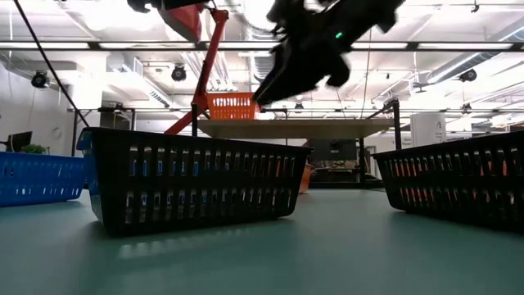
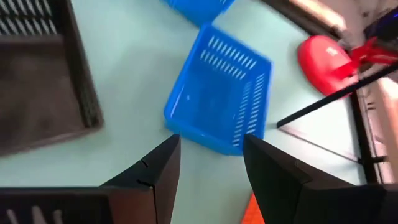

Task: Stack baskets on shelf by color
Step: Put the top right blue bin on the shelf

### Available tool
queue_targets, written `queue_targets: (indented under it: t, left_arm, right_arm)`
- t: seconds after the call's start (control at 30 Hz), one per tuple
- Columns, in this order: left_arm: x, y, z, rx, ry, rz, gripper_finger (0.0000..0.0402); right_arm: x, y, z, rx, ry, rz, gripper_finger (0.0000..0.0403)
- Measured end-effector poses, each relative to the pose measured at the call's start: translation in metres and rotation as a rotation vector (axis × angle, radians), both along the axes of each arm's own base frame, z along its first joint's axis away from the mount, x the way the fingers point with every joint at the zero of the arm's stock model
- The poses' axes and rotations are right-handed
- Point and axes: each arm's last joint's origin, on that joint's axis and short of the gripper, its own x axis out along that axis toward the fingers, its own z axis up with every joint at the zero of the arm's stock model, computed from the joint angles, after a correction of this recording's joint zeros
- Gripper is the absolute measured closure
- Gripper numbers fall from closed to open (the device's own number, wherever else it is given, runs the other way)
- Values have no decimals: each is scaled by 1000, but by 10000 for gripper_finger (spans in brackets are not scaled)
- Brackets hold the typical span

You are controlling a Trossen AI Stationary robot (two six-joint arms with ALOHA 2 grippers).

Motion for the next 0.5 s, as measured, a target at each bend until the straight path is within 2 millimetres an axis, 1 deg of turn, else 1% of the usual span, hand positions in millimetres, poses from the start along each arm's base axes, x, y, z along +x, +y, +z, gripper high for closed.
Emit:
queue_targets:
  t: [0.1, 0.27, 0.4, 0.5]
  left_arm:
    - [-2, 2, 2, -6, -10, 16, 402]
    - [-7, 3, -3, -7, -4, 29, 402]
    - [-15, 4, -6, -9, -12, 29, 402]
    - [-20, 5, -4, -13, -30, 29, 402]
  right_arm:
    - [16, -8, -9, -54, 95, 25, 236]
    - [41, -16, -28, -180, 223, 116, 236]
    - [56, -18, -33, -289, 269, 183, 236]
    - [63, -18, -37, -345, 292, 235, 236]
